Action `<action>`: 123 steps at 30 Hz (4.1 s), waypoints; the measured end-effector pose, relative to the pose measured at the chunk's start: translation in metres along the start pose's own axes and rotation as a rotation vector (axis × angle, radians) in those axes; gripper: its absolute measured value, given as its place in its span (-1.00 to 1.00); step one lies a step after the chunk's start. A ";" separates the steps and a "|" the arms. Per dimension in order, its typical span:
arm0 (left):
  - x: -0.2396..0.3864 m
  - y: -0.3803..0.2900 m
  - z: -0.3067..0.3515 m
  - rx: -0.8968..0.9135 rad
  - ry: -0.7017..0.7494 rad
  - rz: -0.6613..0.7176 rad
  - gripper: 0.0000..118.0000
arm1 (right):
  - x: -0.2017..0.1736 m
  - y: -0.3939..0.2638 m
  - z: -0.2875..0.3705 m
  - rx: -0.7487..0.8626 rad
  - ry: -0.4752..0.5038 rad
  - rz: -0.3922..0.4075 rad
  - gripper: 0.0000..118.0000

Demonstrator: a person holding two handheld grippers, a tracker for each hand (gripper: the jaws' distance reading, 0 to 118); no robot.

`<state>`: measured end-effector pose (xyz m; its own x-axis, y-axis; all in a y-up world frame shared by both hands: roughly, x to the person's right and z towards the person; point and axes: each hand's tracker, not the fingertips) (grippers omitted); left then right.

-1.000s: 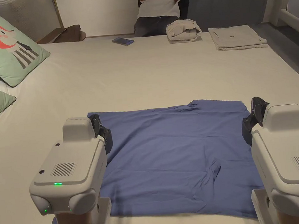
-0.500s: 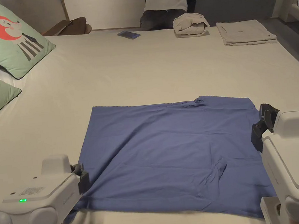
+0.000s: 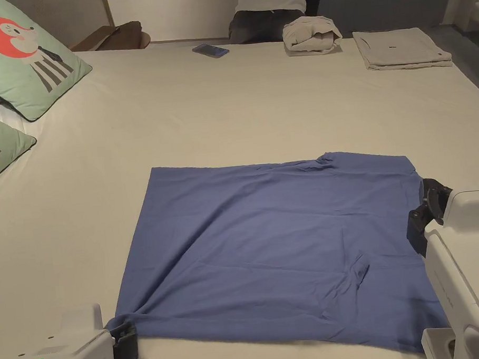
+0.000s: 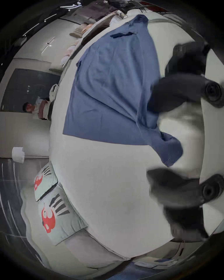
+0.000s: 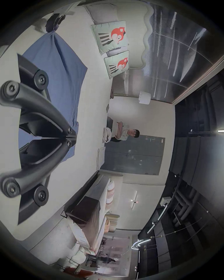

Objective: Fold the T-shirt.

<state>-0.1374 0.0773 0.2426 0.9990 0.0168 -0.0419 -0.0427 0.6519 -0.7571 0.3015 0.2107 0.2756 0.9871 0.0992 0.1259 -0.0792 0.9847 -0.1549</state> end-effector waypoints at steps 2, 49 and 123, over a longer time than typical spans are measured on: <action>0.007 -0.003 -0.001 0.005 -0.010 -0.029 -0.90 | 0.003 -0.001 0.000 -0.003 -0.007 0.003 -1.00; 0.005 0.089 0.030 0.134 -0.109 0.107 -0.95 | 0.077 -0.062 -0.027 -0.395 0.028 -0.213 -0.87; 0.062 0.120 0.036 0.321 -0.122 -0.054 -1.00 | 0.010 0.014 -0.014 0.050 -0.019 0.001 -1.00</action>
<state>-0.0803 0.1839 0.1733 0.9949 0.0541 0.0855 -0.0028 0.8590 -0.5119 0.3125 0.2239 0.2612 0.9842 0.1029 0.1441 -0.0880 0.9905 -0.1060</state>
